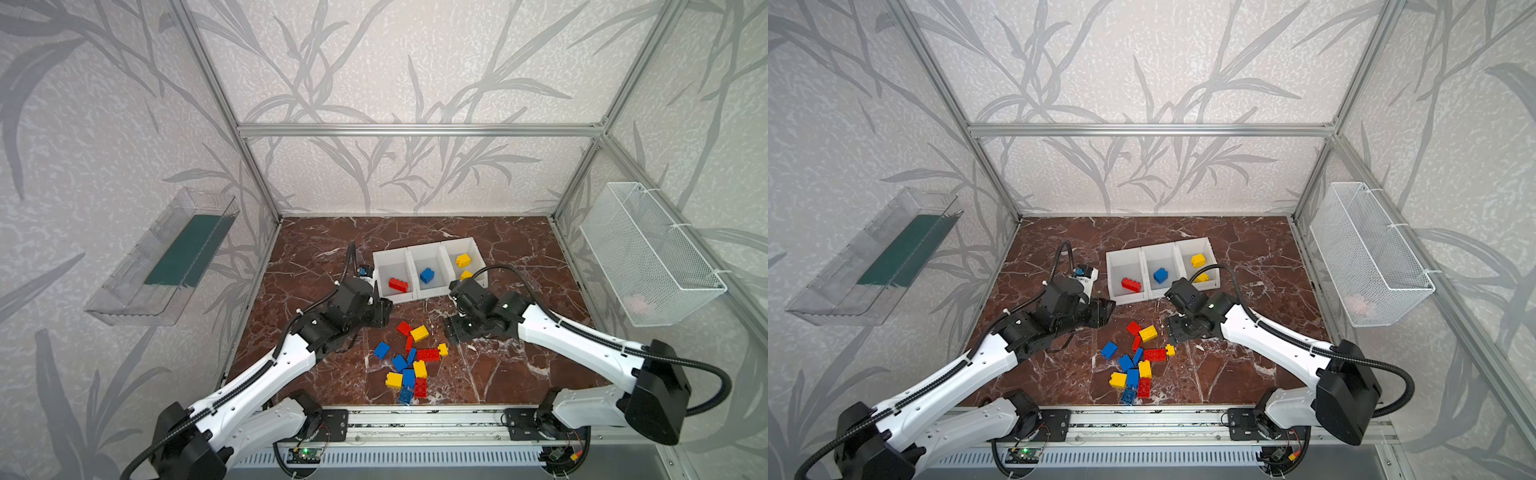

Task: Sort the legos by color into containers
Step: 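Withdraw the left gripper from the bin while the right gripper reaches toward the pile, then lower the right gripper onto a blue brick in the pile and grasp it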

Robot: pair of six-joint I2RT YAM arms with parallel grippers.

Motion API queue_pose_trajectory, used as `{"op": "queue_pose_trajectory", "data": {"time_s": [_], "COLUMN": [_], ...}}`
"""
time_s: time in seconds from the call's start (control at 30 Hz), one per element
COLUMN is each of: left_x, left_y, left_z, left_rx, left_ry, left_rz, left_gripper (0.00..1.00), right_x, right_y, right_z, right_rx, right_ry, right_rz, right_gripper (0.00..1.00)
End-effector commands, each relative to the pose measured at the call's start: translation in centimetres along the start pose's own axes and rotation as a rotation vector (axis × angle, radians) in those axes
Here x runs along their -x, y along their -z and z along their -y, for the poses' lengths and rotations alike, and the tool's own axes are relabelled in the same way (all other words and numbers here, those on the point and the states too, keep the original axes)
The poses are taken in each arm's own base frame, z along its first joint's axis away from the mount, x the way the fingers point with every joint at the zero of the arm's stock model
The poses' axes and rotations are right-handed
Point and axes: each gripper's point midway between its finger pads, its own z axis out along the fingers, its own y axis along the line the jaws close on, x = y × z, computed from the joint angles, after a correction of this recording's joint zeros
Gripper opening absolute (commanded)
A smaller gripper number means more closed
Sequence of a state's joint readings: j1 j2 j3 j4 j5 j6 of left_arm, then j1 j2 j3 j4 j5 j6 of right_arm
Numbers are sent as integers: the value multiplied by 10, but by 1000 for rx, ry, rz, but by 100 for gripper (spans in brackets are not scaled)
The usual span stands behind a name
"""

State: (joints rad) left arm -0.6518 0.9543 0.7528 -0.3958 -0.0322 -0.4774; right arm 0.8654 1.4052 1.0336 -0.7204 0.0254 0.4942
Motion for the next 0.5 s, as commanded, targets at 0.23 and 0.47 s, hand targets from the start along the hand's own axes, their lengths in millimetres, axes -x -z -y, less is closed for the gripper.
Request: {"op": "queue_pose_trajectory", "data": {"time_s": [0.23,0.47], "left_x": [-19,-20], "left_y": [10,9], "left_z": [-28,-27], "left_rx": [70,64], "left_ry": [75,62], "left_rz": [17,-5], "left_gripper": [63,63], "right_x": [13,19], "right_y": [-45,-61], "right_z": [-57,-68], "right_rx": [-1,-18], "right_ry": [68,81], "right_rz": [-66,-96], "right_gripper": [76,75]}}
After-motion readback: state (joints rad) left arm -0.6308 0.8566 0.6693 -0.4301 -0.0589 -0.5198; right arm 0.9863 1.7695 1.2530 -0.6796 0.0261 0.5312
